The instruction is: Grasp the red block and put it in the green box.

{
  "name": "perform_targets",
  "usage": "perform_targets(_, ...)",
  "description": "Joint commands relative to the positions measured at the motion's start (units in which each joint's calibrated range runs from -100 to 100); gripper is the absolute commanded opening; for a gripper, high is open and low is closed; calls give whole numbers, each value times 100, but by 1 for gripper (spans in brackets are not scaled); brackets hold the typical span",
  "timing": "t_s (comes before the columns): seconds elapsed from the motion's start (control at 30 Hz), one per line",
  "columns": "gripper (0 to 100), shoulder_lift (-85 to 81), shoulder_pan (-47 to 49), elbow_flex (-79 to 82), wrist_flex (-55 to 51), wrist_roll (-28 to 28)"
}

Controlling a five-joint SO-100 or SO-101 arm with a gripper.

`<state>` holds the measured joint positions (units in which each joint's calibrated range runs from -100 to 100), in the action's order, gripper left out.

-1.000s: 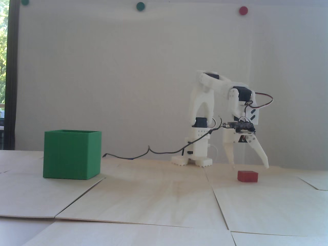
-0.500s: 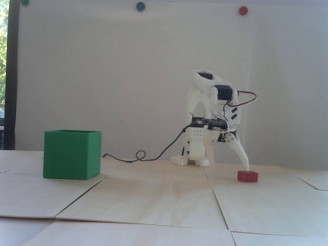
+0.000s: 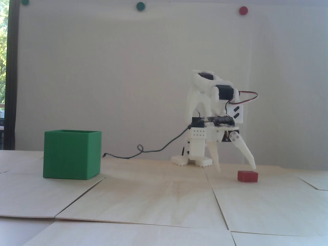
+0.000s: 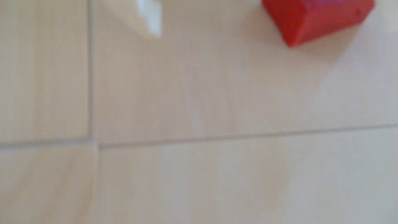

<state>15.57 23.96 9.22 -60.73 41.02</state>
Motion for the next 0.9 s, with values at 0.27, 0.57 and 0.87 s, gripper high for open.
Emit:
perform_targets(0.27, 35, 666, 141, -1108, -326, 578)
perform_targets(0.57, 36, 642, 254, -2147, -1423, 598)
perform_targets(0.87, 36, 737, 278, -2333, -1802, 770)
